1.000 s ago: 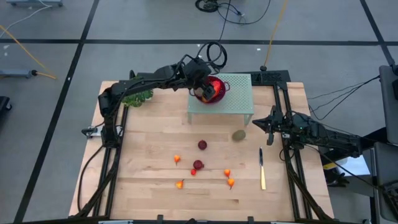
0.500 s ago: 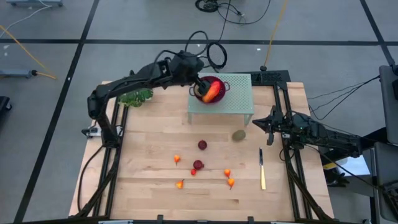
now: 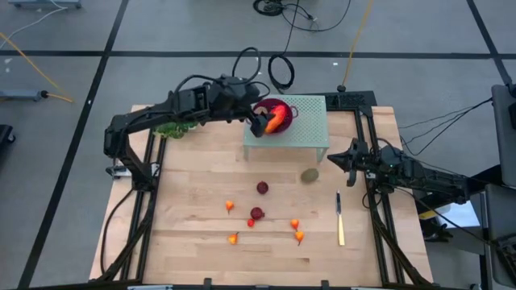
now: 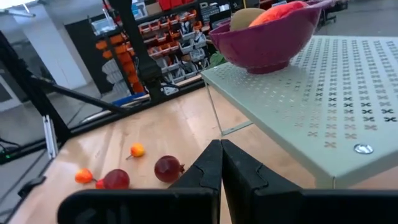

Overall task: Pick & Place Fruit
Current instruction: Put the kiwi into the strainer bowl

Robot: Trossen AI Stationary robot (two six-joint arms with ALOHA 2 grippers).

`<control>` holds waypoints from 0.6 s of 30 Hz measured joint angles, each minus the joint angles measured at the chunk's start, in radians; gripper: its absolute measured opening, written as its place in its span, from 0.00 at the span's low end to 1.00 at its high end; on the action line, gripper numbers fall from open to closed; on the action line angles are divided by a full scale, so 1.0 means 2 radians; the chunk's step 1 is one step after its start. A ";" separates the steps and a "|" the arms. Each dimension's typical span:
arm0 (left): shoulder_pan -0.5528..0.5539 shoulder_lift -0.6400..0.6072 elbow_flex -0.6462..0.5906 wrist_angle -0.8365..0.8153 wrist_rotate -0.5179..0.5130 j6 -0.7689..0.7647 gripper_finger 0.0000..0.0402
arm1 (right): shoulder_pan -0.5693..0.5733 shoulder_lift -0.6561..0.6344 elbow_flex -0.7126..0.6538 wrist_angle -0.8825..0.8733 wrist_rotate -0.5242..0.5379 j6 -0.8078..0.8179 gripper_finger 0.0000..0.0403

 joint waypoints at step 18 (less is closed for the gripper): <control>-0.030 0.000 0.000 0.000 0.000 -0.005 0.68 | 0.000 0.000 0.000 0.000 0.001 0.008 0.00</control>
